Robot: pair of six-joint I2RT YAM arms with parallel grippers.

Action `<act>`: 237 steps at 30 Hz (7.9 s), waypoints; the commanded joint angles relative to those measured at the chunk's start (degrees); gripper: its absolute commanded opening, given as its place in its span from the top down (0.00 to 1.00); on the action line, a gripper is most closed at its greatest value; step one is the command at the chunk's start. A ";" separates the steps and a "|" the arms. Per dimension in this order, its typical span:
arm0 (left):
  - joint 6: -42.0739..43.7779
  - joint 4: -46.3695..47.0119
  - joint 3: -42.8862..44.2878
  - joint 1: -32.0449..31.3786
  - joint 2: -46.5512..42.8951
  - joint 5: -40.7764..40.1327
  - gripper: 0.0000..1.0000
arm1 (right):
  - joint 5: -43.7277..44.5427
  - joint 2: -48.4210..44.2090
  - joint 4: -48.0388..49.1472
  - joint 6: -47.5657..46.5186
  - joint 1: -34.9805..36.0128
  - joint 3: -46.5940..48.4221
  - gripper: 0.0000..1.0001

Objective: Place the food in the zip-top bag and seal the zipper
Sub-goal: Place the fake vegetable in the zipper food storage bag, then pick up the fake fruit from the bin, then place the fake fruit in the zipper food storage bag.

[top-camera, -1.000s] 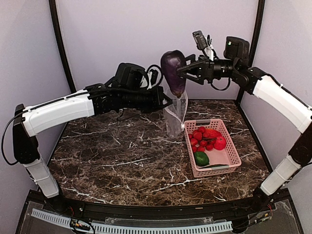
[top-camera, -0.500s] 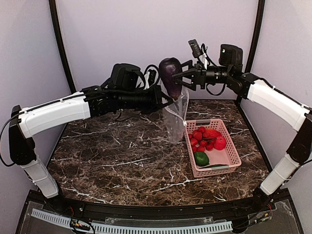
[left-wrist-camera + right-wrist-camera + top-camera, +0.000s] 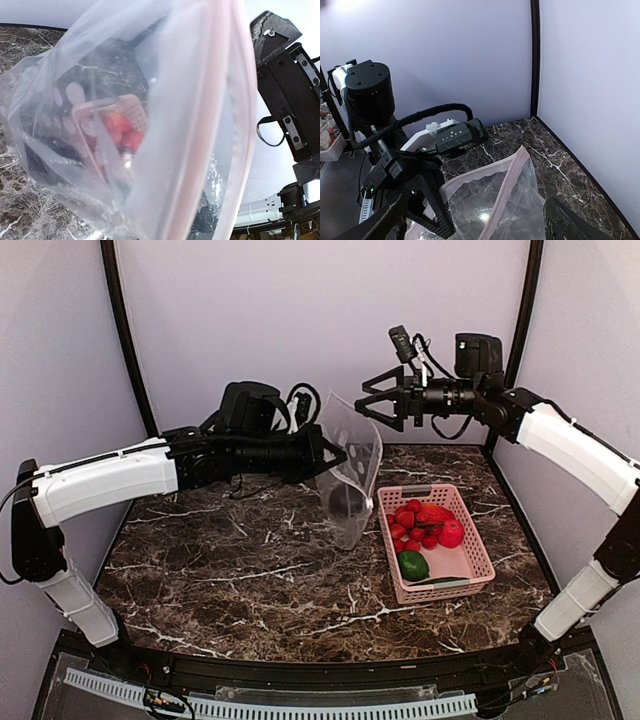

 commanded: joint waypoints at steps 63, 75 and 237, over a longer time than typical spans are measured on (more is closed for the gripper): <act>39.25 -60.93 28.14 6.83 9.47 -7.90 0.99 | 35.96 -7.89 -29.14 -26.33 -12.15 -31.72 0.52; 38.57 -59.24 26.25 6.87 9.31 -5.34 0.99 | 35.99 -5.51 -27.18 -25.55 -12.54 -31.93 0.74; 23.20 -37.24 21.26 4.81 12.15 3.36 0.99 | 18.31 14.34 -53.54 -16.52 7.47 19.94 1.00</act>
